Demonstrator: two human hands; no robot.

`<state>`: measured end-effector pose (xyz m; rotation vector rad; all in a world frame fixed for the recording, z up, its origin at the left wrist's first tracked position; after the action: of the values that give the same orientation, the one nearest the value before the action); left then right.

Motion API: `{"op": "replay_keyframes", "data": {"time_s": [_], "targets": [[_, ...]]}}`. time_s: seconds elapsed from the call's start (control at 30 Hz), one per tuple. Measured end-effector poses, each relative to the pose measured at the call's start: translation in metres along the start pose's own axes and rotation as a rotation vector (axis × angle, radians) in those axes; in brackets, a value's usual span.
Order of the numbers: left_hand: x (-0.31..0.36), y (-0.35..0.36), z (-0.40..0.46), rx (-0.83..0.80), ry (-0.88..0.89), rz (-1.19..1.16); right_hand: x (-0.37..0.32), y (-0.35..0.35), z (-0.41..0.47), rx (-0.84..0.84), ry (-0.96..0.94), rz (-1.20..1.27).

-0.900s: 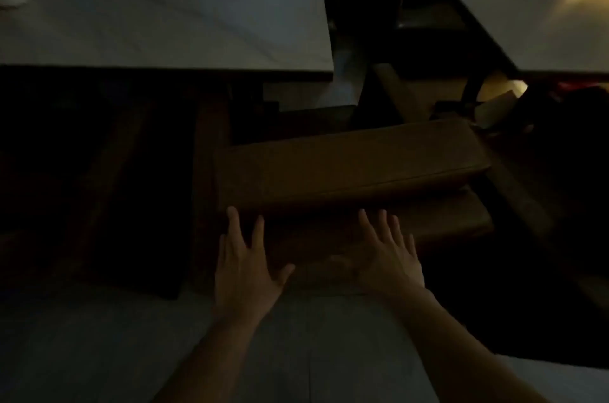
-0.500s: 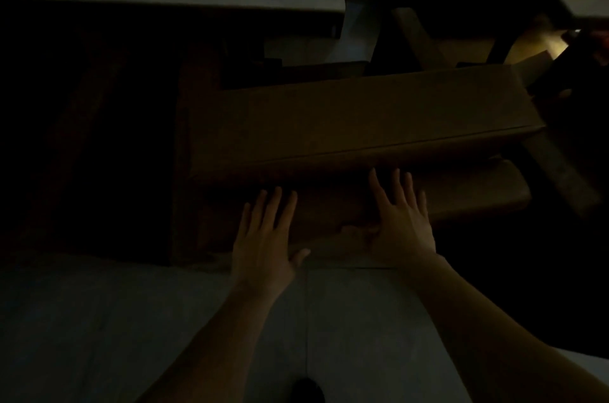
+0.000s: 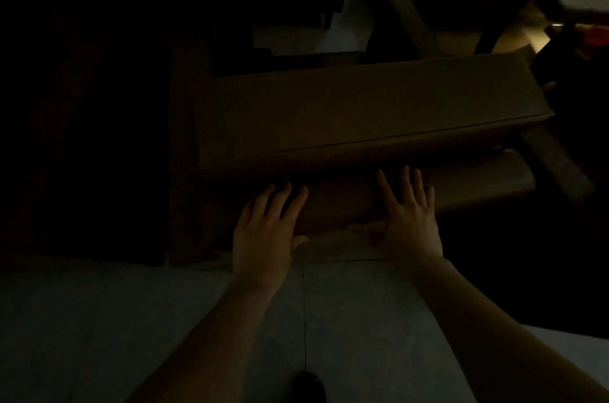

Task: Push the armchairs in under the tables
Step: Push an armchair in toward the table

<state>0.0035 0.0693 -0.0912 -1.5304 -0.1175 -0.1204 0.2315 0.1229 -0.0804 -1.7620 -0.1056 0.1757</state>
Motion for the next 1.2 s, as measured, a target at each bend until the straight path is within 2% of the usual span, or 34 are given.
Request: {"op": "replay_keyframes", "data": {"time_s": [0.23,0.7,0.83,0.97,1.07,1.2], "targets": [[-0.015,-0.003,-0.006,-0.030,0.005,0.012,-0.018,0.002,-0.010,-0.017,0.030,0.007],[-0.093,-0.022,-0.052,-0.047,0.021,0.031,-0.102,0.031,-0.060,0.059,0.043,0.099],[-0.093,-0.022,-0.054,-0.059,0.016,-0.001,-0.105,0.026,-0.063,0.021,0.038,0.083],[-0.089,-0.025,-0.061,-0.079,0.019,-0.073,-0.104,0.014,-0.062,-0.112,0.047,0.009],[-0.088,-0.037,-0.070,-0.107,-0.020,-0.131,-0.106,-0.002,-0.069,-0.175,0.047,0.073],[-0.089,-0.066,-0.083,-0.088,-0.052,-0.144,-0.114,-0.027,-0.092,-0.172,0.033,0.117]]}}
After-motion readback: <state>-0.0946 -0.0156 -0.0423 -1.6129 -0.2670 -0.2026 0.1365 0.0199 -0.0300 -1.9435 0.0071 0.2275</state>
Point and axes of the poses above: each hand's wrist, its own z-axis towards the middle knuckle, its own y-axis out of the palm, x = y × z, the point moved 3 cm from there along z, towards the middle knuckle, and after that the axes turned 3 degrees about -y, right-handed, at the moved point
